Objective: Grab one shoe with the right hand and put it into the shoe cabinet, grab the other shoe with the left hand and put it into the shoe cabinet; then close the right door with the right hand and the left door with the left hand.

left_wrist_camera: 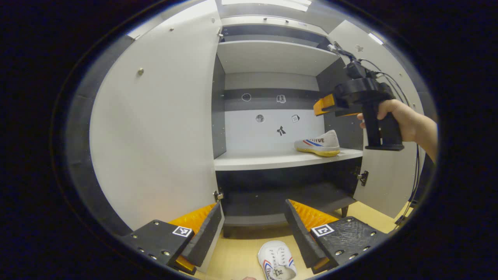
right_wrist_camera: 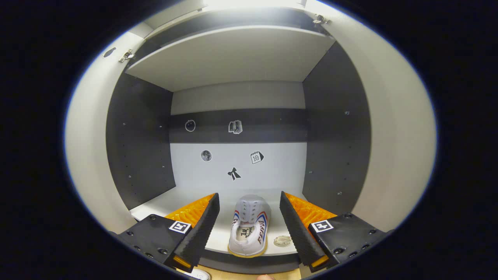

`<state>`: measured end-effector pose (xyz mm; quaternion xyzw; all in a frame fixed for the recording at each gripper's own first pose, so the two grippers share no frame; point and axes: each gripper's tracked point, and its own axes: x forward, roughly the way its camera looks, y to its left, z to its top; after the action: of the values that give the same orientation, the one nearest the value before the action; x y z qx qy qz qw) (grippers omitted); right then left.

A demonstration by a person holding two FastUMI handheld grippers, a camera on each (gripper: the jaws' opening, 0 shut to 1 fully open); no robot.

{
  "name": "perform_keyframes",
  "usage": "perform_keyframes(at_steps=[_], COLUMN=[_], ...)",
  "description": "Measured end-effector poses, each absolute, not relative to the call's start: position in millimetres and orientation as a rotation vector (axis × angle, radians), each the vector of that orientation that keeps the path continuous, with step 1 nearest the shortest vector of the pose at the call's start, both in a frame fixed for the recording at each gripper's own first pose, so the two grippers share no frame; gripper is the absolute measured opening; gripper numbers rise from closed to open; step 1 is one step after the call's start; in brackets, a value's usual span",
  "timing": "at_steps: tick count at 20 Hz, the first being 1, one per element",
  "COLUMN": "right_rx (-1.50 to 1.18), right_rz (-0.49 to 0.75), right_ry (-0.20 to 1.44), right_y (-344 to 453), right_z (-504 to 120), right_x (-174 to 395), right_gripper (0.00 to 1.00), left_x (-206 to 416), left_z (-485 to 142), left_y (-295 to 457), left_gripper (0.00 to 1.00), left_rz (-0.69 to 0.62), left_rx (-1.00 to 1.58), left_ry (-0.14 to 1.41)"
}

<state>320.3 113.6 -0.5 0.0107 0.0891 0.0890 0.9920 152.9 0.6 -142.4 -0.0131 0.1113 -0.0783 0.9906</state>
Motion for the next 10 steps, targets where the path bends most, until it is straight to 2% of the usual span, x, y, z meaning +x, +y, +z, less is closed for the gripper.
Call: perform_keyframes(at_steps=[1,10], right_rx=[0.012,-0.049], right_rz=[0.175,0.183], right_ry=[0.170,0.115], right_y=[109,93], right_z=[0,-11], right_x=[310,223], right_gripper=[0.96,0.96], left_x=[155,160], left_z=[-147,-218], left_y=[-2,-16], left_gripper=[0.94,0.94], left_rz=[-0.168,-0.269], left_rx=[-0.020,-0.003], left_ry=[0.233,0.360])
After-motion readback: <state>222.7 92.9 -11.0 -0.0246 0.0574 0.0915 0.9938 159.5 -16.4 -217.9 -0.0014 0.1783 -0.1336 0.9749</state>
